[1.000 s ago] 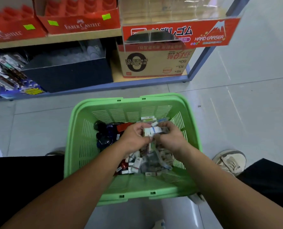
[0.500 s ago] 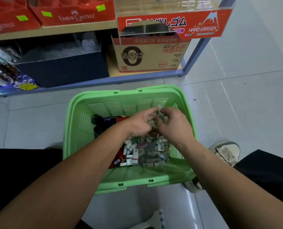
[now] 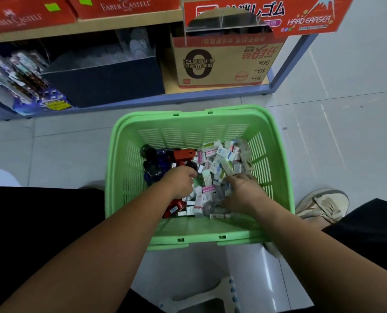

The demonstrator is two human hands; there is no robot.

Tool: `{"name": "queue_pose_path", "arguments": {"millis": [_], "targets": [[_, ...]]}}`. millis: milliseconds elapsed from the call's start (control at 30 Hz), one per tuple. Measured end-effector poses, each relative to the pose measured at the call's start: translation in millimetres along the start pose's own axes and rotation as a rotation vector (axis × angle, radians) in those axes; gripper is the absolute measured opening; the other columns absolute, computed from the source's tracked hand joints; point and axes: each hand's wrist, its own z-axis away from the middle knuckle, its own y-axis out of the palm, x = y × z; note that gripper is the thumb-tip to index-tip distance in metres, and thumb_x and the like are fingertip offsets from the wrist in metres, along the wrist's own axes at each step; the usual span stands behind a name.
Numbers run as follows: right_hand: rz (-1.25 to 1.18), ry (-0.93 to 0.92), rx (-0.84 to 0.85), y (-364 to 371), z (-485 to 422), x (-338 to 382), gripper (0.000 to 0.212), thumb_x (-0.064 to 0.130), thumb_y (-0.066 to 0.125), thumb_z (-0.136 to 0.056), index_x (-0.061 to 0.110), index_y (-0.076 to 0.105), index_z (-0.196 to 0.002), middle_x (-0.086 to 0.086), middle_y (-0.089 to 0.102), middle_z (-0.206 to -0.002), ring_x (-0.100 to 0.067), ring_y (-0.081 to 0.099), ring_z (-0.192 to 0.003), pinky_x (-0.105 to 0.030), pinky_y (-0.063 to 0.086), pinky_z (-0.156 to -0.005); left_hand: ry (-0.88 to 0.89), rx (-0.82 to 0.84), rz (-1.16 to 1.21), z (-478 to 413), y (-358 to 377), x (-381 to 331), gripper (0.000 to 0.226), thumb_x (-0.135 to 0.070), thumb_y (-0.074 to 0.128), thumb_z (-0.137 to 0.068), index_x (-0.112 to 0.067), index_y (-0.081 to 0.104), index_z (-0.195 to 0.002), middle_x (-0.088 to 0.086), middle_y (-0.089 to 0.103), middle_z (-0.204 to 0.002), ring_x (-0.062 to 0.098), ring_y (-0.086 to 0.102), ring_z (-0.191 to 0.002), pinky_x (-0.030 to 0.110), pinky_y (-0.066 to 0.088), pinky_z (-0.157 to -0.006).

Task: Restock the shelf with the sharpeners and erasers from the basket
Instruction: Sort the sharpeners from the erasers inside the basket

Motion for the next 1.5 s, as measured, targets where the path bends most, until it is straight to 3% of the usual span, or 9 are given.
{"name": "queue_pose_path", "arguments": {"millis": [67, 233, 433, 567, 733, 967, 1100, 1233, 1500], "targets": [[0.096, -0.035, 0.059, 4, -3, 0, 0.086, 0.064, 0.075, -0.083, 0.031, 0.041, -0.155, -0.007, 0.036, -0.164, -0.038, 0.016, -0.154, -0.052, 0.015, -0.129, -0.002, 0.096, -0.153, 3, 3, 3, 0.064, 0.002, 0.057, -0.096, -0.023, 0.045, -0.154, 0.007, 0.047, -0.156, 0.028, 0.05, -0.138, 0.038, 0.047, -0.111], [0.138, -0.071, 0.031, 8, -11, -2, 0.088, 0.067, 0.08, -0.076, 0.03, 0.048, -0.15, -0.004, 0.04, -0.159, -0.036, 0.023, -0.152, -0.053, 0.024, -0.127, 0.039, 0.187, -0.302, 6, 3, 32, 0.091, -0.015, 0.081, -0.087, -0.031, 0.03, -0.161, -0.003, 0.025, -0.168, 0.027, 0.042, -0.144, 0.04, 0.043, -0.115], [0.217, -0.116, 0.052, -2, -13, 21, 0.051, 0.058, 0.078, -0.085, 0.026, 0.064, -0.121, 0.002, 0.067, -0.111, -0.02, 0.066, -0.101, -0.04, 0.059, -0.095, 0.067, 0.102, -0.388, 0, 12, 42, 0.068, -0.03, 0.086, -0.082, -0.031, 0.054, -0.141, 0.0, 0.061, -0.134, 0.021, 0.061, -0.112, 0.038, 0.054, -0.092], [0.08, -0.316, 0.055, -5, -15, 48, 0.042, 0.036, 0.079, -0.088, 0.034, 0.065, -0.127, 0.006, 0.069, -0.119, -0.017, 0.065, -0.106, -0.037, 0.058, -0.094, 0.064, 0.099, -0.469, 2, 10, 36, 0.069, -0.051, 0.081, -0.081, -0.035, 0.053, -0.142, -0.004, 0.065, -0.129, 0.024, 0.063, -0.113, 0.041, 0.055, -0.093], [0.162, -0.359, -0.004, 12, -19, 38, 0.046, 0.039, 0.079, -0.085, 0.032, 0.062, -0.128, 0.004, 0.063, -0.12, -0.02, 0.059, -0.114, -0.041, 0.056, -0.099, 0.024, 0.149, -0.471, 3, 4, 42, 0.055, -0.028, 0.082, -0.085, -0.03, 0.061, -0.136, -0.003, 0.065, -0.126, 0.022, 0.062, -0.108, 0.038, 0.056, -0.09], [0.069, -0.259, -0.246, 5, -27, 15, 0.031, 0.051, 0.071, -0.094, 0.032, 0.065, -0.119, 0.008, 0.066, -0.107, -0.014, 0.065, -0.088, -0.03, 0.06, -0.076, 0.001, 0.103, -0.621, 3, 10, 21, 0.033, -0.006, 0.074, -0.081, -0.012, 0.064, -0.112, 0.008, 0.065, -0.104, 0.025, 0.065, -0.091, 0.042, 0.062, -0.081], [0.105, -0.194, -0.222, 7, -28, 10, 0.03, 0.052, 0.07, -0.094, 0.03, 0.066, -0.114, 0.01, 0.063, -0.097, -0.01, 0.065, -0.081, -0.028, 0.061, -0.072, 0.105, -0.095, -0.46, 0, 20, 28, 0.067, -0.018, 0.082, -0.076, -0.016, 0.056, -0.138, 0.005, 0.058, -0.122, 0.026, 0.061, -0.109, 0.043, 0.058, -0.092], [0.084, -0.167, -0.214, 6, -27, 13, 0.03, 0.055, 0.07, -0.094, 0.031, 0.066, -0.112, 0.01, 0.064, -0.091, -0.009, 0.065, -0.076, -0.029, 0.061, -0.069, 0.078, 0.028, -0.326, 3, 21, 27, 0.11, -0.033, 0.094, -0.07, -0.018, 0.033, -0.159, 0.005, 0.04, -0.159, 0.028, 0.044, -0.141, 0.039, 0.042, -0.115], [0.082, -0.096, -0.217, 4, -20, 10, 0.031, 0.057, 0.064, -0.097, 0.03, 0.065, -0.113, 0.009, 0.068, -0.091, -0.011, 0.067, -0.074, -0.029, 0.061, -0.064, 0.028, 0.093, -0.552, -8, 24, 19, 0.109, -0.056, 0.092, -0.065, -0.015, 0.035, -0.15, 0.007, 0.056, -0.14, 0.029, 0.056, -0.123, 0.043, 0.053, -0.1]]}}
